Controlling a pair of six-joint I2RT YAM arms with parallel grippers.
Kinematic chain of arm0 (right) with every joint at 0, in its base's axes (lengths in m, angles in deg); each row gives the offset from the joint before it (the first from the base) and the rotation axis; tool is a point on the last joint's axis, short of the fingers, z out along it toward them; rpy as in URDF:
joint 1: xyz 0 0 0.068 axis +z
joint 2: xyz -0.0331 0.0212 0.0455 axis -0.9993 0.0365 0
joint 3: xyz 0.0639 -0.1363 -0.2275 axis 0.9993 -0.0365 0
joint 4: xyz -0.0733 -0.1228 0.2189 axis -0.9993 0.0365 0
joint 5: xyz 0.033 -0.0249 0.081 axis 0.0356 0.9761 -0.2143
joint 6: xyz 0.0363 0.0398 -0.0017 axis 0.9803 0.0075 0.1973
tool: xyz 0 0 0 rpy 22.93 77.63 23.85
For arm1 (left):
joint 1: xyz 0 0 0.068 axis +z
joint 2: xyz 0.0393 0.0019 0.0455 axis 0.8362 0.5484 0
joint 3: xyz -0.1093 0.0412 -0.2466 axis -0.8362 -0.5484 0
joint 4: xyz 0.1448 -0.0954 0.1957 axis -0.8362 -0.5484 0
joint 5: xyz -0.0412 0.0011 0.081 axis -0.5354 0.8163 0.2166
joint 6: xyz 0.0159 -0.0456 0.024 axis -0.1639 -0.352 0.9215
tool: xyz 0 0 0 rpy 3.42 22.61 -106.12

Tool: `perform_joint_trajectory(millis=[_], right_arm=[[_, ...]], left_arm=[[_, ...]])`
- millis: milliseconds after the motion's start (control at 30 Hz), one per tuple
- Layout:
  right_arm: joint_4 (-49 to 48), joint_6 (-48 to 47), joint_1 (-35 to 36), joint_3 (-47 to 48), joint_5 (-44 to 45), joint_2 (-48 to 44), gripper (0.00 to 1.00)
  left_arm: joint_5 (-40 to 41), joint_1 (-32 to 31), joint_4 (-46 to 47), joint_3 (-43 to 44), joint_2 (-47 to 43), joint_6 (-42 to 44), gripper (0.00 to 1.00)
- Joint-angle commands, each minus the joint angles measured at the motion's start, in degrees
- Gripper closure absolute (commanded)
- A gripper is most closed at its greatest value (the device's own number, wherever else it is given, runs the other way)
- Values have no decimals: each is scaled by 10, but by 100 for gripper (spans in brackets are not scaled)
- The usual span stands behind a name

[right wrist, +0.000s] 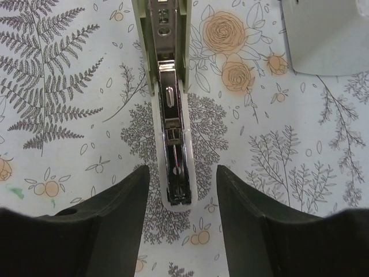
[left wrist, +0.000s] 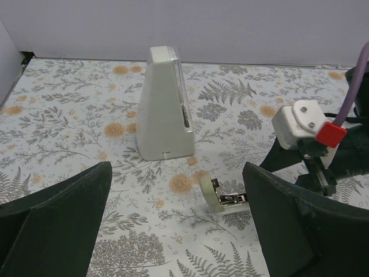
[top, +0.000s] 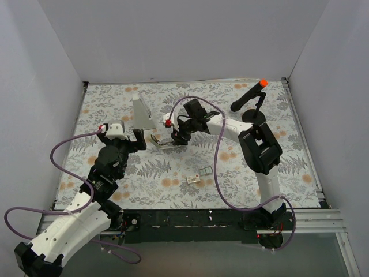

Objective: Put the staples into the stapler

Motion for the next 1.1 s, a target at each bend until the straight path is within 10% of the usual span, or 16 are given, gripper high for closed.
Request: perform_joint_trajectory(millis=[0, 567, 1067], right_arm=[[53, -29, 11, 54, 3, 27, 43], [77, -27, 26, 83, 32, 58, 82], [-18, 118, 81, -121, 114, -88, 86]], left_arm=[[-7, 4, 9, -4, -5, 7, 2], [-17, 4, 9, -7, -15, 6, 2], [-18, 4, 7, -9, -23, 5, 2]])
